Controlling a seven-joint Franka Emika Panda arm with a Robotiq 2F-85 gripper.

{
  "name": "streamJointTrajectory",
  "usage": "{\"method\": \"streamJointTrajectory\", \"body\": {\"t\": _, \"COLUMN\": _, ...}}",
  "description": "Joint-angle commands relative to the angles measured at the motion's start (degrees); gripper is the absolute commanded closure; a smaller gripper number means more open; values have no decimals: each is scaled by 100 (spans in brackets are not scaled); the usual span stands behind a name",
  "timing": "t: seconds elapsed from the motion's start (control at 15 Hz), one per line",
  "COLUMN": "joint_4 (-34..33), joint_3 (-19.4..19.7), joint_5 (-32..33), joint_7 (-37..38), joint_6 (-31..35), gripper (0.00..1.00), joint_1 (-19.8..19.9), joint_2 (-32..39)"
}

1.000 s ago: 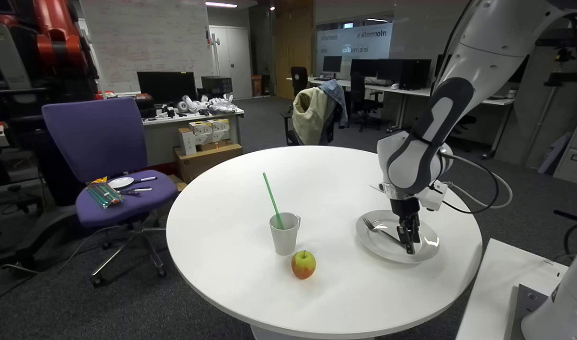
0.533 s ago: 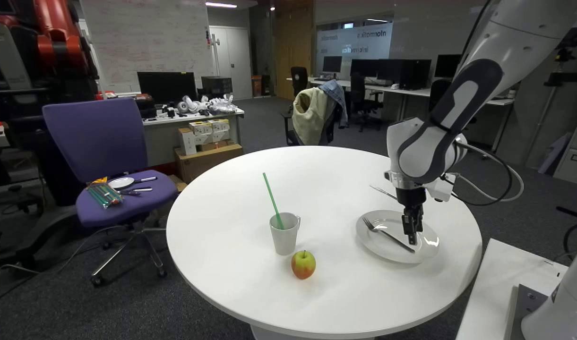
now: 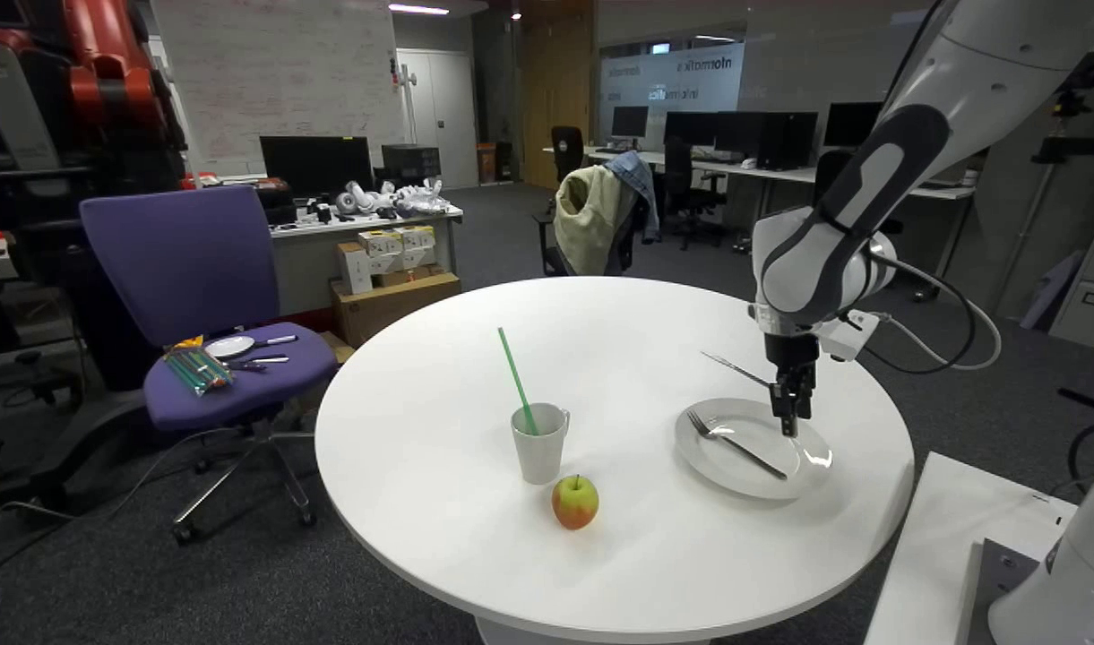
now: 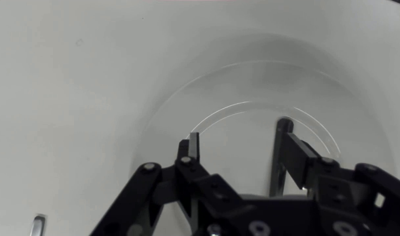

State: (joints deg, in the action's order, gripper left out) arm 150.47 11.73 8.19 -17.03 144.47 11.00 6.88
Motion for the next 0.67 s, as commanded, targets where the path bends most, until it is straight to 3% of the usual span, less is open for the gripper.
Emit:
{"method": "streamJointTrajectory", "body": {"t": 0.0, "joint_4": -403, "joint_3": 19, "joint_5": 147, "joint_7": 168, "joint_6": -153, "gripper": 61, "joint_1": 41, "joint_2": 332}}
{"method": "streamJointTrajectory", "body": {"t": 0.33, "joint_4": -786, "joint_3": -80, "joint_5": 57, "joint_7": 336, "joint_6": -92, "gripper": 99, "joint_1": -19, "joint_2": 841}}
{"method": "streamJointTrajectory", "body": {"t": 0.6, "joint_4": -977, "joint_3": -135, "joint_5": 87, "joint_7": 537, "joint_6": -27, "gripper": 100, "joint_1": -104, "joint_2": 1156}}
